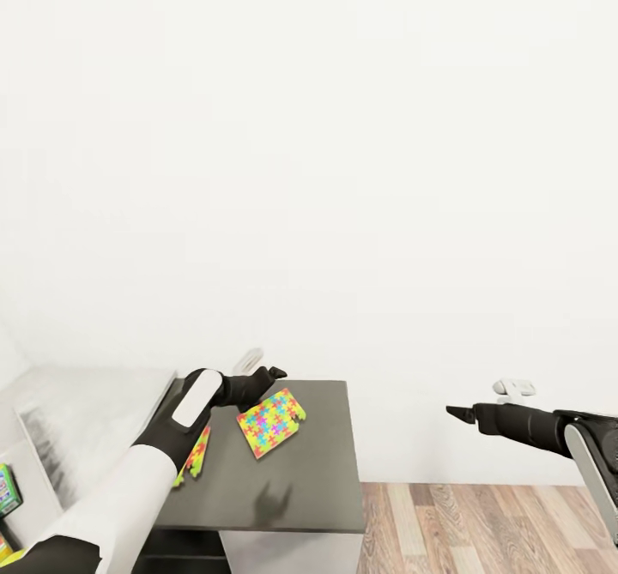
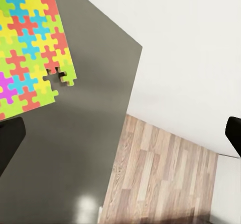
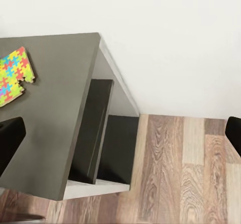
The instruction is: Put all the toys in the child's room - the three board games (two on the bed and one on the table), the two jigsaw puzzles on the table, and the tennis ball on the table - inside the toy box on the table in the child's room.
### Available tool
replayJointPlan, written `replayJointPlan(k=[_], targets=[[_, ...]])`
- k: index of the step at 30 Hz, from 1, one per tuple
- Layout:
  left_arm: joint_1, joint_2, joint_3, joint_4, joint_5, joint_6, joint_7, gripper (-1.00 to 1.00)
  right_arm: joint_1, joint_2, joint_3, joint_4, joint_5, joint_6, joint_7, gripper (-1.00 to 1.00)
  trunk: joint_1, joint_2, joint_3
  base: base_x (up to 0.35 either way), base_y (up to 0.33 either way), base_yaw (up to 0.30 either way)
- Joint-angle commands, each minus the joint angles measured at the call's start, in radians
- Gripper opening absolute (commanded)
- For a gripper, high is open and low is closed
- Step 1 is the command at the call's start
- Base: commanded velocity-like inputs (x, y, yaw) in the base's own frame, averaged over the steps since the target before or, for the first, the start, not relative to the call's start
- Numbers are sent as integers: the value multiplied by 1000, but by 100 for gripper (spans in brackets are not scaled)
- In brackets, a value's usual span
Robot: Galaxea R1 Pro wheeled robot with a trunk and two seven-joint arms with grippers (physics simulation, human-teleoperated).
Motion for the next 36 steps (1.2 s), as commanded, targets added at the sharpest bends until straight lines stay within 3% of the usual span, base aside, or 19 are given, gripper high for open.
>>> replayJointPlan(k=[1, 14, 24, 36], targets=[[-1, 0, -1, -2, 11, 1, 10, 100, -1, 0, 2, 0, -1, 6, 2, 100, 1, -2, -2, 4, 0, -64], [0, 11, 11, -2, 11, 1, 10, 100, 0, 2, 36, -6, -1, 6, 3, 100, 1, -2, -2, 1, -6, -53], [1, 14, 24, -2, 11, 1, 8, 100, 0, 2, 52, -9, -1, 6, 2, 100, 1, -2, -2, 0, -196, -4], [1, 15, 28, -1, 11, 1, 9, 100, 0, 2, 56, -10, -2, 6, 3, 100, 1, -2, -2, 0, -117, 191]])
